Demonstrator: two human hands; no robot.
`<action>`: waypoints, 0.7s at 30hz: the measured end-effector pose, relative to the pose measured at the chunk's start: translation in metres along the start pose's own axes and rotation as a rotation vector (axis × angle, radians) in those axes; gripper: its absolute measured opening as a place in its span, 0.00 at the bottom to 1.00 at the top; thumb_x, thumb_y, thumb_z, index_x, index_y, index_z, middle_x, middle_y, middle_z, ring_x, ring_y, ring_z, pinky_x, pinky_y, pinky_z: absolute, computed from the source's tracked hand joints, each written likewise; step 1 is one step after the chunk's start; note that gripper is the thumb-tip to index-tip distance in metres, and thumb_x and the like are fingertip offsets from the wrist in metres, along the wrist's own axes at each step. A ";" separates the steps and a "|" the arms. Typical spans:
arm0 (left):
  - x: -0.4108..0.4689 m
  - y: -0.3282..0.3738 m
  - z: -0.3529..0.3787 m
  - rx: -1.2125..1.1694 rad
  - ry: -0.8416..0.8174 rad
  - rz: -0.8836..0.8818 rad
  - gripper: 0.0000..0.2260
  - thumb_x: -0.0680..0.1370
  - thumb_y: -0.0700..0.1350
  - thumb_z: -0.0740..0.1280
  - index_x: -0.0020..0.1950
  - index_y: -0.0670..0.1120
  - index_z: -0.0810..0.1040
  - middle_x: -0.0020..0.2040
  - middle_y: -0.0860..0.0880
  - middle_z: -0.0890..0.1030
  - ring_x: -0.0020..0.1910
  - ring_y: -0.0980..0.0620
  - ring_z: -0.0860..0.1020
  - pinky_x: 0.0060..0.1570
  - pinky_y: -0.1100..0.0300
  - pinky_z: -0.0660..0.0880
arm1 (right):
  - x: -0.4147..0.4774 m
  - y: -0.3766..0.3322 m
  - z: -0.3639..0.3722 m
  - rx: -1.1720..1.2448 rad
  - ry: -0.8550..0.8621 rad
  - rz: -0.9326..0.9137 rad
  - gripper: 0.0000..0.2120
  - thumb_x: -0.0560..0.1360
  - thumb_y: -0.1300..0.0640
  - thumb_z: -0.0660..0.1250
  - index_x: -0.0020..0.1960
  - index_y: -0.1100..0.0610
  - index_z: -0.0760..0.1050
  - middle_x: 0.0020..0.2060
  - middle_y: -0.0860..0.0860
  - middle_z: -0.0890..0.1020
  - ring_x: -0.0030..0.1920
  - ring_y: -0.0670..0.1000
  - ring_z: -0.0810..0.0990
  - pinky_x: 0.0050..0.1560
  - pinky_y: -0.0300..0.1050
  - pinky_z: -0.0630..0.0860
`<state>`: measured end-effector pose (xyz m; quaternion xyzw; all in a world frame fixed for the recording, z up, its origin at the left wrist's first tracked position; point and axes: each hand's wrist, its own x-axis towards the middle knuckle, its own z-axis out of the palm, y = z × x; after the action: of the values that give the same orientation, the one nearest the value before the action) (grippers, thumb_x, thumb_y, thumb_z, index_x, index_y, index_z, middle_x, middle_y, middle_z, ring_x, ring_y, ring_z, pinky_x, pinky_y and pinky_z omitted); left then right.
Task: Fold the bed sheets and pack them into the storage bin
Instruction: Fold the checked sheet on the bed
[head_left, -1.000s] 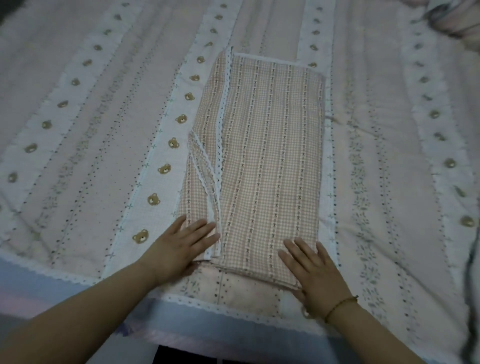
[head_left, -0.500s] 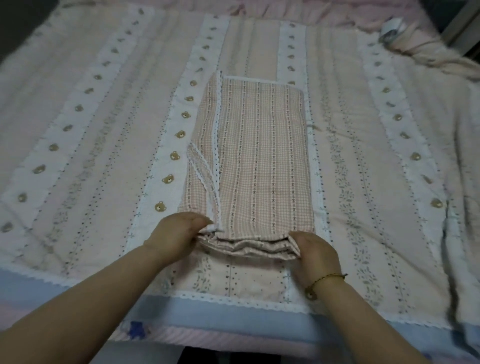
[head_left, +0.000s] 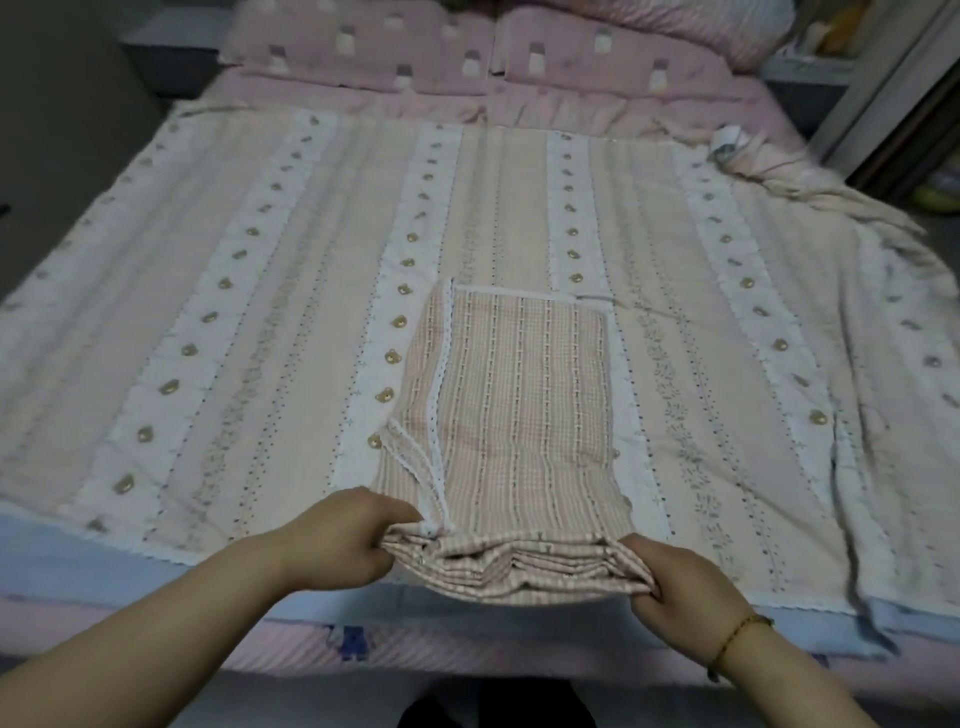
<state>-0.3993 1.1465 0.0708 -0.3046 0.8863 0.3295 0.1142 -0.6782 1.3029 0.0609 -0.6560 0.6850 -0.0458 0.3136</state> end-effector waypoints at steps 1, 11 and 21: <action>0.007 -0.002 -0.005 -0.041 -0.019 -0.041 0.15 0.63 0.45 0.55 0.42 0.47 0.78 0.37 0.51 0.78 0.34 0.61 0.74 0.35 0.67 0.65 | 0.007 -0.001 -0.003 0.063 0.014 0.037 0.13 0.73 0.58 0.58 0.41 0.38 0.65 0.33 0.39 0.68 0.31 0.39 0.67 0.33 0.30 0.65; 0.143 -0.025 -0.119 -0.243 0.033 -0.216 0.18 0.61 0.48 0.60 0.50 0.51 0.72 0.46 0.54 0.75 0.46 0.56 0.73 0.41 0.67 0.67 | 0.134 0.041 -0.069 0.574 0.537 0.278 0.14 0.76 0.66 0.62 0.60 0.57 0.70 0.43 0.38 0.72 0.47 0.48 0.72 0.39 0.26 0.66; 0.280 -0.101 -0.159 -0.573 0.204 -0.451 0.15 0.74 0.34 0.65 0.57 0.50 0.71 0.41 0.46 0.74 0.34 0.50 0.71 0.31 0.66 0.70 | 0.293 0.090 -0.096 0.643 0.750 0.436 0.16 0.78 0.65 0.56 0.66 0.60 0.68 0.61 0.58 0.75 0.59 0.56 0.73 0.48 0.32 0.63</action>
<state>-0.5580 0.8519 0.0259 -0.5428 0.6757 0.4987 0.0050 -0.7871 1.0102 -0.0134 -0.3081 0.8217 -0.4181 0.2349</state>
